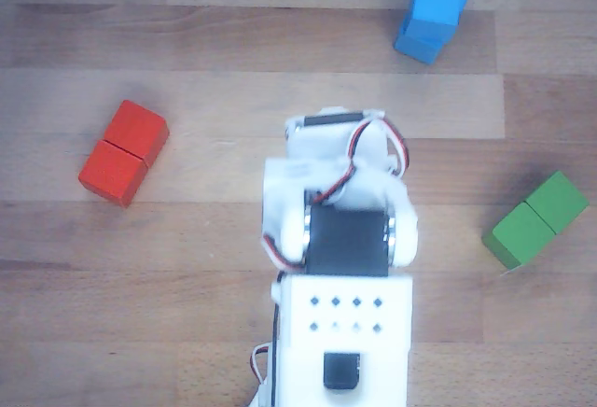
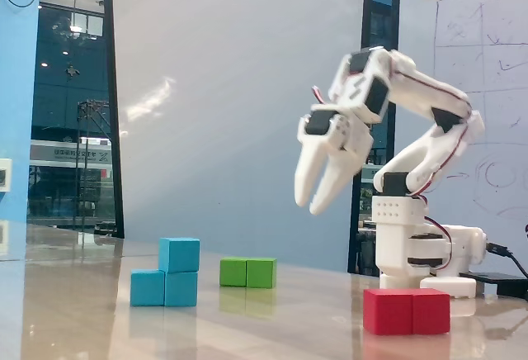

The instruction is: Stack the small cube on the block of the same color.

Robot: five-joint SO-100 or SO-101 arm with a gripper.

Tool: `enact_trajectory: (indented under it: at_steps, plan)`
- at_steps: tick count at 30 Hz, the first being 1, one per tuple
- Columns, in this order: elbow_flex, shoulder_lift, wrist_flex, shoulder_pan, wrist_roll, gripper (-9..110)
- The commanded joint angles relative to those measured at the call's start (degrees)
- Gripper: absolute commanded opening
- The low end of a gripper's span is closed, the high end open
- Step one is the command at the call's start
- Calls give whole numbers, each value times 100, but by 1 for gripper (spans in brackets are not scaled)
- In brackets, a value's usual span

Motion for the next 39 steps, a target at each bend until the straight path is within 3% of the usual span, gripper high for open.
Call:
enact_trajectory:
  at_steps: [1, 13, 26, 39]
  plan:
    - [1116, 1274, -457, -132, 35, 8]
    - [3349, 3647, -536, -132, 26, 8]
    - [3542, 4816, 132, -141, 26, 8]
    - [3551, 4772, 97, -149, 26, 8]
